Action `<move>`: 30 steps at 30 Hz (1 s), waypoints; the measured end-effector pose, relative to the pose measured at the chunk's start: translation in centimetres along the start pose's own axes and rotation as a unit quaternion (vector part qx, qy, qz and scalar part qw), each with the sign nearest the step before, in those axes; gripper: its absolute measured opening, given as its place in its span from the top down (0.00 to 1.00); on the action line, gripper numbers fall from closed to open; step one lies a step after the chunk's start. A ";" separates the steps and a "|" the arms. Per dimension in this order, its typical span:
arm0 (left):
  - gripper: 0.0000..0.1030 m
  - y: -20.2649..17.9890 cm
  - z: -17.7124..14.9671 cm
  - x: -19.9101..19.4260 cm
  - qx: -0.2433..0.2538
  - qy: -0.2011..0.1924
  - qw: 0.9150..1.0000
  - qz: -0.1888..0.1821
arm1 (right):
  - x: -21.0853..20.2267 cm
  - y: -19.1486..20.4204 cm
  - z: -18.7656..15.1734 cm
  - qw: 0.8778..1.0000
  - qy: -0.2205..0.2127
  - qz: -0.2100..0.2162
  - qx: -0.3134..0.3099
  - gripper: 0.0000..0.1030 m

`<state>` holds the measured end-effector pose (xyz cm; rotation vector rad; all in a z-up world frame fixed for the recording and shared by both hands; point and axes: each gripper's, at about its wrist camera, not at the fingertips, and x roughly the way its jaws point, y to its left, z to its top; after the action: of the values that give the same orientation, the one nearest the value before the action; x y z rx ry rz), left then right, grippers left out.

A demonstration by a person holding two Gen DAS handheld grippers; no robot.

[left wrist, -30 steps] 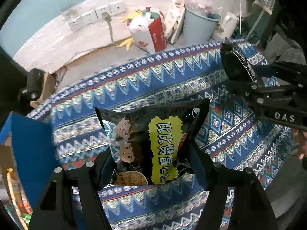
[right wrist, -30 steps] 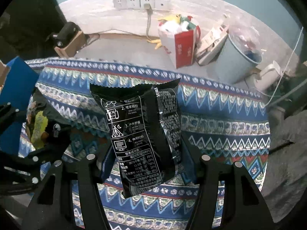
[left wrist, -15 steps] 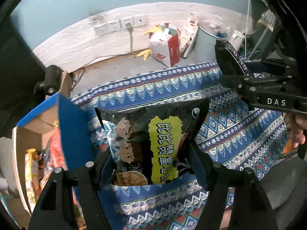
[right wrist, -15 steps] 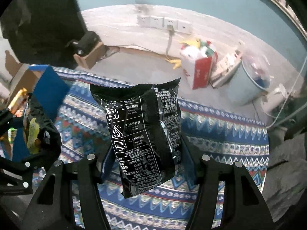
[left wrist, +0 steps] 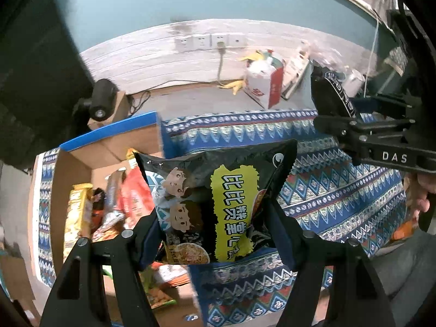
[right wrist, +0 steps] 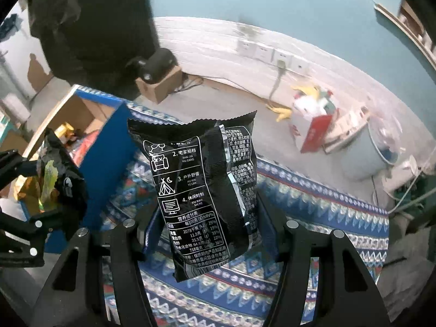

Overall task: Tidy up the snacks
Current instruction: 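Carry both black snack bags over the box, then open both grippers to drop the black bags into the box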

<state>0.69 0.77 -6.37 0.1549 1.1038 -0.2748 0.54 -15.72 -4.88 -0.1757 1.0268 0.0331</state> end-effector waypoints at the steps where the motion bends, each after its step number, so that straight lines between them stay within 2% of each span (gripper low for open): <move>1: 0.30 0.5 -0.1 -0.2 -0.004 -0.003 1.000 0.002 | 0.0 0.6 0.3 1.000 -0.001 0.002 -0.003 0.41; 12: 0.30 7.2 -1.6 -1.1 -0.059 -0.014 0.998 0.028 | 0.8 7.6 3.7 0.999 -0.008 0.032 -0.042 0.41; 24: 0.30 13.2 -3.4 0.3 -0.126 0.007 0.991 0.043 | 3.0 13.4 6.2 0.995 -0.002 0.064 -0.073 0.41; 28: 0.28 14.6 -3.9 0.8 -0.145 0.017 0.988 0.053 | 3.9 14.9 6.7 0.994 0.006 0.076 -0.077 0.41; 30: 0.23 15.1 -4.0 0.7 -0.152 0.020 0.986 0.061 | 4.5 15.6 7.0 0.993 0.011 0.083 -0.078 0.41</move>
<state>2.01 16.18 -8.93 -0.0439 1.1585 0.0068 7.11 0.50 -7.20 -0.2325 1.0599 0.2635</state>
